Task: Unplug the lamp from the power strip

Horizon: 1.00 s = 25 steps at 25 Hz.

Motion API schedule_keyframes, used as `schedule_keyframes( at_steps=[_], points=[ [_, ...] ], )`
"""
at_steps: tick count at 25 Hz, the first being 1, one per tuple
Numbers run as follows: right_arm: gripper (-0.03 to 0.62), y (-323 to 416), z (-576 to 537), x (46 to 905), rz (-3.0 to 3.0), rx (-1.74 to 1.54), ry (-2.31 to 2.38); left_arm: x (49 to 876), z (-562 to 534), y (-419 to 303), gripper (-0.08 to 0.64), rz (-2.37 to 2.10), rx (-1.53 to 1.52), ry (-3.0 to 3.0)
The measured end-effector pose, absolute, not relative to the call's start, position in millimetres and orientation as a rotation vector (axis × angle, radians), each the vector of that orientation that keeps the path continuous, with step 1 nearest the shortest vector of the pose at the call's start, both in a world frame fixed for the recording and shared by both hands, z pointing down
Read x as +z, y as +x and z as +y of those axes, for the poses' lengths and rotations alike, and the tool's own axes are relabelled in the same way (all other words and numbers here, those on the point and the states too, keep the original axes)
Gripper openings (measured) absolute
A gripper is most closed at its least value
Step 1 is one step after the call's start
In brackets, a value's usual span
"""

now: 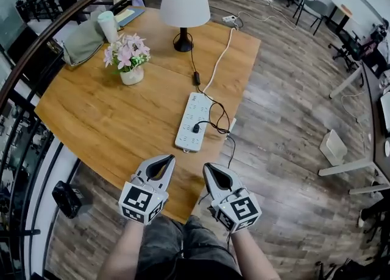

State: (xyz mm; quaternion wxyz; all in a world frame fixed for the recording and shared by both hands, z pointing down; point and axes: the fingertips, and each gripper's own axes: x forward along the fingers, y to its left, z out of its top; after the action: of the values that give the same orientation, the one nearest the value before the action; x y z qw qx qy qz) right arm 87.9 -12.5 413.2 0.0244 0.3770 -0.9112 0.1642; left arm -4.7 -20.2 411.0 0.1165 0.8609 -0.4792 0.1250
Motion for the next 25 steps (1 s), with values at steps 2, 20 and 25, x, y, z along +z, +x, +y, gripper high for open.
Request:
schedule_keyframes(
  at_steps=[2,20,25],
  points=[
    [0.006,85,-21,419,-2.807,0.523,1.169,417,-28,-5,-0.006,-1.394,0.415,2.533],
    [0.008,72,-98,453,-2.561,0.560,1.450,465,-116,-5,-0.006,-1.077,0.633,2.652],
    [0.008,64,-114,456,-2.489,0.554,1.523,479,-129,1,-0.006,-0.974,0.680,2.692]
  ],
)
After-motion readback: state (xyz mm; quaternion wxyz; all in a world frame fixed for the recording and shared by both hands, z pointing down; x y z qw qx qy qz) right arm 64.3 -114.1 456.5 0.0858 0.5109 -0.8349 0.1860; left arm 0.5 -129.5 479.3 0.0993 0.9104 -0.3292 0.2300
